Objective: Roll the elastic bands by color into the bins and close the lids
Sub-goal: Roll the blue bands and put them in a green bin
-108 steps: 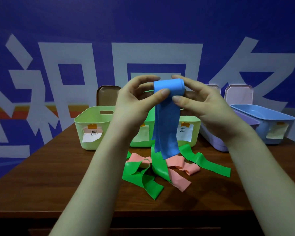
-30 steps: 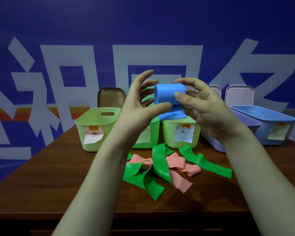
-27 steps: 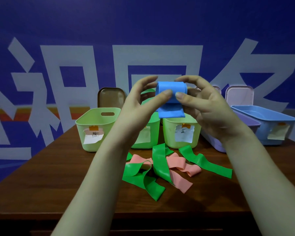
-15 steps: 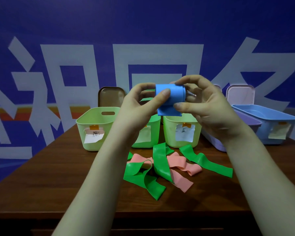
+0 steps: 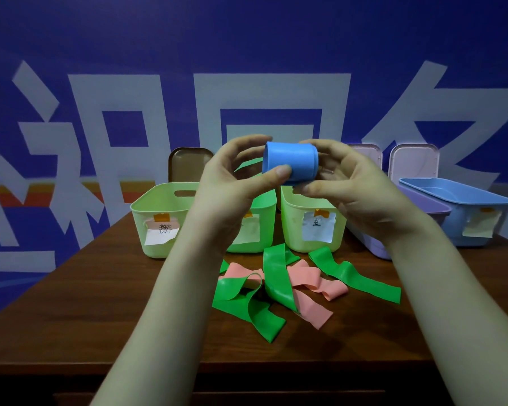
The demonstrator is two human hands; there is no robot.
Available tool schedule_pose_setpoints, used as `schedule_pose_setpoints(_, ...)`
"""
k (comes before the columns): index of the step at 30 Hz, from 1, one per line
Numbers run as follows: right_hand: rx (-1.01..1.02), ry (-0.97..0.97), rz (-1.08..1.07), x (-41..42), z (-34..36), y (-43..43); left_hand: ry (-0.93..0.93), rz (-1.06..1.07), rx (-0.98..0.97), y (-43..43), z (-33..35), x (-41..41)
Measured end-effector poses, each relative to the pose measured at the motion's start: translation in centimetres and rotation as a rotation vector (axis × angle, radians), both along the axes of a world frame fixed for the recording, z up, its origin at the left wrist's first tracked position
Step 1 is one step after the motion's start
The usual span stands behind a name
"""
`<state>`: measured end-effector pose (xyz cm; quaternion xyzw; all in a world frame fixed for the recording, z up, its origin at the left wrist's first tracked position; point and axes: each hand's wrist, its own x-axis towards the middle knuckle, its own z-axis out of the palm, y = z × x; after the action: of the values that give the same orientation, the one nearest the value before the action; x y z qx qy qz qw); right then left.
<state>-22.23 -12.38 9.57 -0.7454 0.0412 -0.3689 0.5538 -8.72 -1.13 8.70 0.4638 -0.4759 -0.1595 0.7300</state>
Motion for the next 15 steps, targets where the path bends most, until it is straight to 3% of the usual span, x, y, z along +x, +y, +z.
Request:
schedule_pose_setpoints(7,0.138,-0.072,0.098,-0.17,0.22,0.09,-0.049,-0.023,-0.009,0.03,-0.01,0.31)
schedule_pose_setpoints(15,0.040,-0.060,-0.001,0.02,-0.14,-0.28,-0.139,0.005,0.076,-0.03,-0.32,0.48)
